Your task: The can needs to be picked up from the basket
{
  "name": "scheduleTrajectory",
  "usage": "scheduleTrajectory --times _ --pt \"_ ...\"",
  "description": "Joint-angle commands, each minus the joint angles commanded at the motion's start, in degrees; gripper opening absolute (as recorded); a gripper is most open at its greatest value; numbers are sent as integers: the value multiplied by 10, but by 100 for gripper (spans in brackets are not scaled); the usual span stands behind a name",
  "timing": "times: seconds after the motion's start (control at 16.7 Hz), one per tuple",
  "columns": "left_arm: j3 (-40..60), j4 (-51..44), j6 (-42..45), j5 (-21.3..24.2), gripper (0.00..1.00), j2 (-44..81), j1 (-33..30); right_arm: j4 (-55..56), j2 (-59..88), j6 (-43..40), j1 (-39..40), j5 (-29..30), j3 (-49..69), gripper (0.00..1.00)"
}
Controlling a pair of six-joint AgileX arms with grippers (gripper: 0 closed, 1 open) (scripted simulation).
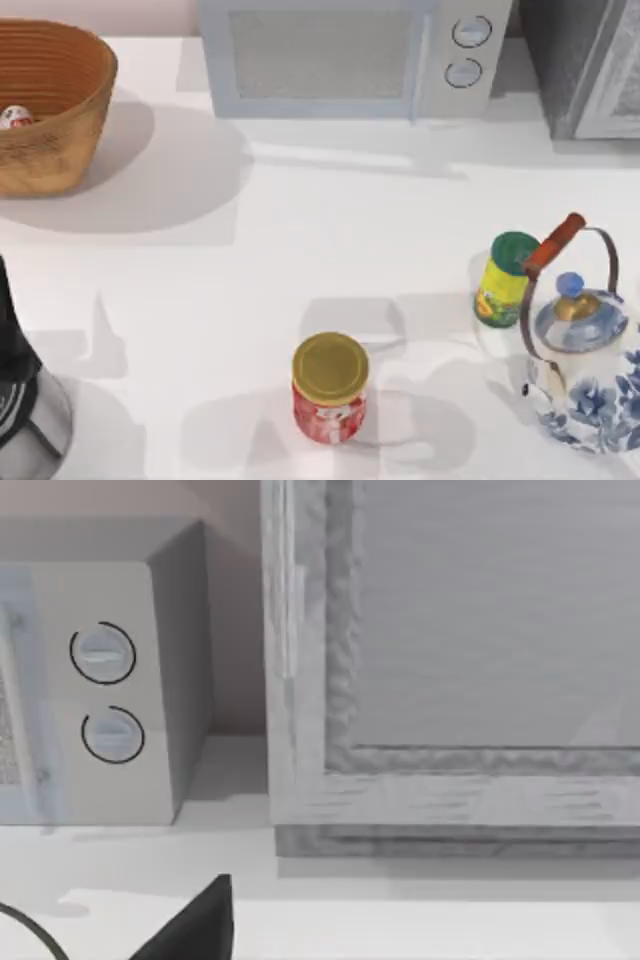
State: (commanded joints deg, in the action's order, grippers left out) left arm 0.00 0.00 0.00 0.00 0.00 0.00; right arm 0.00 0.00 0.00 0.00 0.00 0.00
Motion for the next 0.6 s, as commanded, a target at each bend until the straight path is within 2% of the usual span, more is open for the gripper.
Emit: scheduleTrajectory --times 0.3,0.6 --pt "29 -17 10 -3 100 20 4 0 0 0 0 0 0 100" --pt "194 -97 41 -5 100 136 9 0 0 0 0 0 0 100"
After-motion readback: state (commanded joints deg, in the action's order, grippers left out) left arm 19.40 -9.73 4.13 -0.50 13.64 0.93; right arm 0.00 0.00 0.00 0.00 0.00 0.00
